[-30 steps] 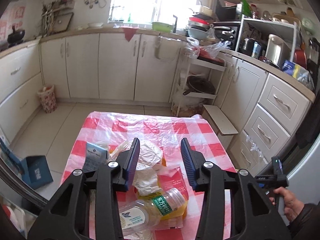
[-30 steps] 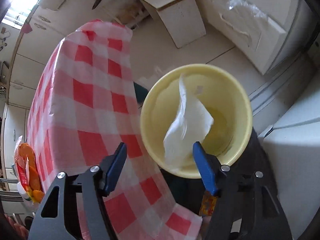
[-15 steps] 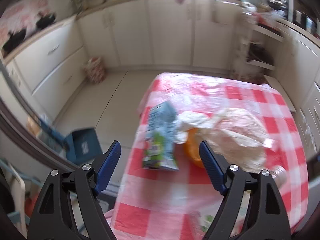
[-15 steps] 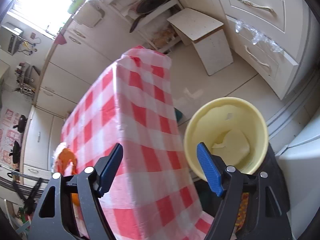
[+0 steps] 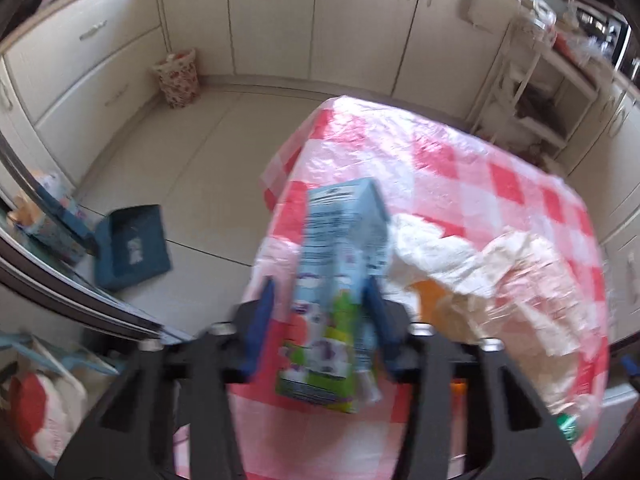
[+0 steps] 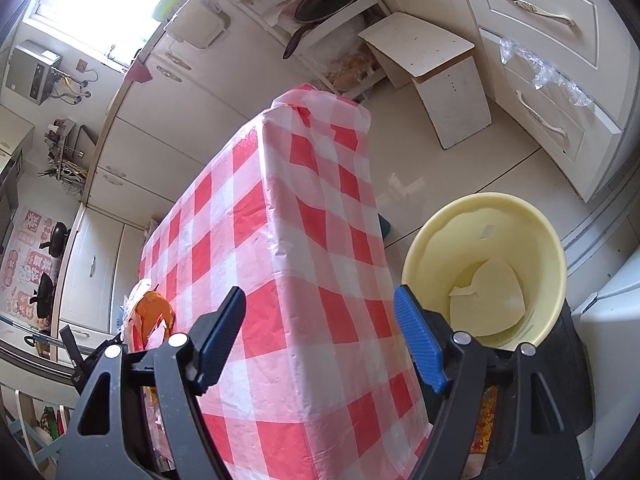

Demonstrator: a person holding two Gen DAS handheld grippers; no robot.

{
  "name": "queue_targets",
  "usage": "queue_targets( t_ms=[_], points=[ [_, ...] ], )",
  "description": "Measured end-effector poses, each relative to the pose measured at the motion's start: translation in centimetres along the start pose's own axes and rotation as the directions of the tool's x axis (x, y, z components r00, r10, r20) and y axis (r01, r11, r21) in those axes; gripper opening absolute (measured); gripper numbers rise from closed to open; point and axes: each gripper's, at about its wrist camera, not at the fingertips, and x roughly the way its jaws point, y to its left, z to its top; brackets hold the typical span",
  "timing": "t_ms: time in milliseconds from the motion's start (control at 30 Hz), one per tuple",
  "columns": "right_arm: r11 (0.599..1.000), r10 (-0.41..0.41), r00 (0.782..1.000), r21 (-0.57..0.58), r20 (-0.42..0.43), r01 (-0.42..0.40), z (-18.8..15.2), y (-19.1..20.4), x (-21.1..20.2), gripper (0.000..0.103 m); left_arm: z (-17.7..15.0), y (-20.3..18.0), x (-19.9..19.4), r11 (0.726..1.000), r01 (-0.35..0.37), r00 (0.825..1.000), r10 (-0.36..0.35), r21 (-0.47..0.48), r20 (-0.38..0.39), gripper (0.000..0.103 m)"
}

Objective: Collect trash

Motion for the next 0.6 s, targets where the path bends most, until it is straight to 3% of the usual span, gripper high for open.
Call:
queue_targets(
  t_ms=[133, 233, 367, 467, 533, 600],
  points=[
    [1.000, 0.016, 1.000, -0.015, -0.005, -0.016, -0.1, 1.7, -0.5, 0.073, -0.5, -0.3, -1.1, 1.000, -0.003, 0.999, 0.003, -0.021, 0.032, 0.032],
    [0.999, 0.037, 0.999, -0.015, 0.017, -0.037, 0.3, 2.1, -1.6, 0.073, -0.9, -0.8, -4.2, 0.999, 0.024, 0.994, -0.019, -0.043, 0.108, 0.032],
    [0.999, 0.040, 0.995, -0.011, 0.087, -0.039, 0.6, 2.6, -4.4, 0.073, -2.3, -5.6, -10.8, 0.992, 0.116, 0.967, -0.125, 0.054, 0.222, 0.032],
    [0.999, 0.046, 0.986, -0.017, 0.163, -0.044, 1.3, 7.1, -9.1, 0.073, -4.7, -12.1, -14.0, 0.953, 0.249, 0.936, -0.283, 0.175, 0.207, 0.032],
    [0.998, 0.047, 0.973, -0.041, 0.225, -0.039, 1.6, 9.6, -12.5, 0.073, -7.0, -18.1, -14.5, 0.900, 0.356, 0.909, -0.396, 0.253, 0.130, 0.032],
    [0.997, 0.046, 0.956, -0.072, 0.291, -0.026, 1.7, 12.3, -15.6, 0.073, -9.1, -22.8, -13.9, 0.856, 0.425, 0.887, -0.459, 0.294, 0.052, 0.032]
  ],
)
